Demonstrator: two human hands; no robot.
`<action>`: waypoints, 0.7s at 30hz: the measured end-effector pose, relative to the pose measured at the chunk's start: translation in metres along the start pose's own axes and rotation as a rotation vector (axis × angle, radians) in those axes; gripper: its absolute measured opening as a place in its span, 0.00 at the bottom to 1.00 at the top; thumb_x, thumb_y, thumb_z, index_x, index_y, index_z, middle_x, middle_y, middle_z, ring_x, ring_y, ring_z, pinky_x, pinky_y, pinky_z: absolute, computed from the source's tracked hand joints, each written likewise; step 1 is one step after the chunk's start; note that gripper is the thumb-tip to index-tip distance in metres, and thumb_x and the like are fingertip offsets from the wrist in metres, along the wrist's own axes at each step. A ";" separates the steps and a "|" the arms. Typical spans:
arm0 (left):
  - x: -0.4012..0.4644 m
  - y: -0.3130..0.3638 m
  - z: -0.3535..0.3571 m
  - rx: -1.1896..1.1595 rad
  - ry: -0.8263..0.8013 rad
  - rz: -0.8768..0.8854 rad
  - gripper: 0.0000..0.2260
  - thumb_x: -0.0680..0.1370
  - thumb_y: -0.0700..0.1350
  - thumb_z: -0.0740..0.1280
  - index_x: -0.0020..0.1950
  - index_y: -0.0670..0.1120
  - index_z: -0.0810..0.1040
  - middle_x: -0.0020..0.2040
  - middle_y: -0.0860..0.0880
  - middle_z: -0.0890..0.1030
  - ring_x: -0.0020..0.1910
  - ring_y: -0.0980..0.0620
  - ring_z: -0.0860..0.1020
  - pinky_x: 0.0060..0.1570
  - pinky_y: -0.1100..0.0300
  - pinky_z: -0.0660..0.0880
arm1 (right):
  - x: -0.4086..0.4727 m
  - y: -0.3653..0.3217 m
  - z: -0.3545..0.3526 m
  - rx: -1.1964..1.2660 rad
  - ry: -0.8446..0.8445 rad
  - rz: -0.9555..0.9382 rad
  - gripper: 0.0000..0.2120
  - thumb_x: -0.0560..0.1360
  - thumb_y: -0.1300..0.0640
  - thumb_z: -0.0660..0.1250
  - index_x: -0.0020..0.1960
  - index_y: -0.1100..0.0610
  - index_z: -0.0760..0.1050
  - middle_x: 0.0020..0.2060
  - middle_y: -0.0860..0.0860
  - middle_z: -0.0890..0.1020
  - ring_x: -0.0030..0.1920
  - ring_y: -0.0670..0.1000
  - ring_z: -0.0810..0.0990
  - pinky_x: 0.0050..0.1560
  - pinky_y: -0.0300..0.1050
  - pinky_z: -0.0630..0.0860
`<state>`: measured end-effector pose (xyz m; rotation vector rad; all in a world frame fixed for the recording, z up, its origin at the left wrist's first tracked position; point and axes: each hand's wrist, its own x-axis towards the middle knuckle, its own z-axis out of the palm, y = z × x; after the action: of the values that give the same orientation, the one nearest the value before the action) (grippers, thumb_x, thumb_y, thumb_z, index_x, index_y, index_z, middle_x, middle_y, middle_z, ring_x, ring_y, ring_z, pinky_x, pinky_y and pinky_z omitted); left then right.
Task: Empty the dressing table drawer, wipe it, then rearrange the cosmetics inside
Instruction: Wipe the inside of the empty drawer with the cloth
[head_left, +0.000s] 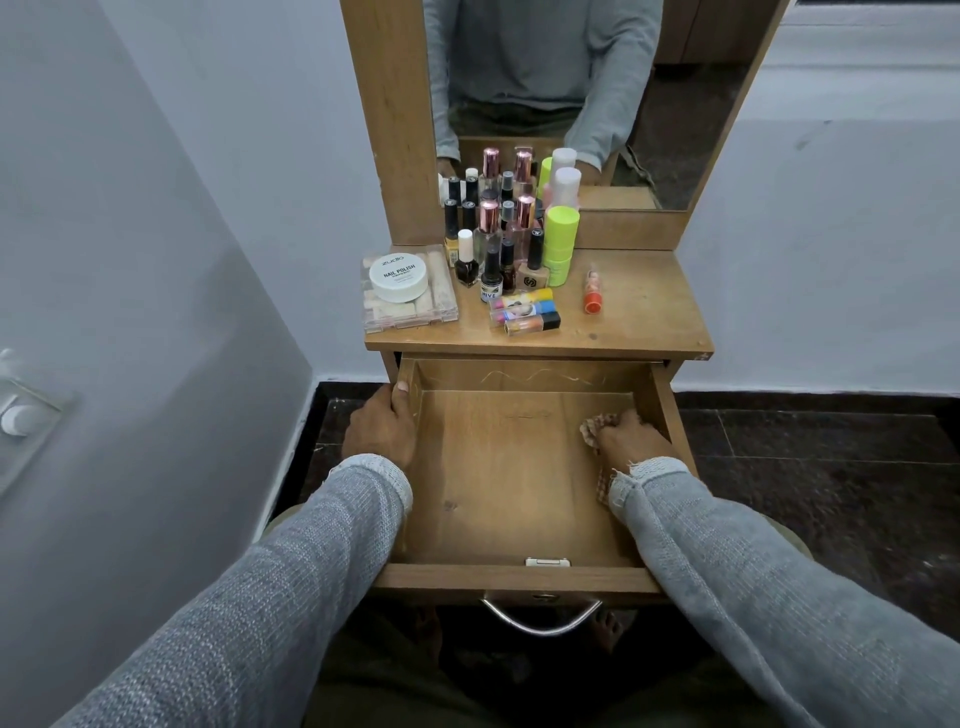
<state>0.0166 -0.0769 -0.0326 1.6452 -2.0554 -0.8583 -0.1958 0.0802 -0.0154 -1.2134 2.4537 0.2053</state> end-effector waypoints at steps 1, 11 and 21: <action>0.000 0.000 0.000 0.000 0.000 -0.001 0.23 0.83 0.57 0.48 0.56 0.45 0.77 0.52 0.41 0.81 0.50 0.39 0.79 0.56 0.45 0.75 | 0.002 0.002 -0.003 -0.006 0.009 -0.007 0.21 0.81 0.54 0.53 0.71 0.61 0.59 0.68 0.62 0.67 0.67 0.64 0.68 0.68 0.57 0.64; 0.001 0.000 0.000 -0.008 0.010 0.003 0.22 0.83 0.56 0.49 0.57 0.44 0.77 0.51 0.41 0.82 0.49 0.39 0.79 0.55 0.45 0.75 | -0.007 0.001 -0.002 -0.011 -0.081 -0.202 0.17 0.80 0.58 0.59 0.68 0.60 0.68 0.64 0.58 0.71 0.62 0.56 0.71 0.64 0.45 0.66; 0.000 0.003 0.000 0.000 0.001 -0.003 0.23 0.83 0.56 0.48 0.57 0.43 0.77 0.52 0.41 0.82 0.50 0.39 0.79 0.56 0.44 0.75 | -0.033 -0.022 0.002 -0.058 -0.229 -0.774 0.15 0.76 0.53 0.66 0.62 0.53 0.78 0.58 0.51 0.79 0.60 0.51 0.74 0.60 0.41 0.69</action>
<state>0.0148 -0.0763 -0.0304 1.6483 -2.0525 -0.8579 -0.1598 0.0918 -0.0030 -1.9322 1.6461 0.1766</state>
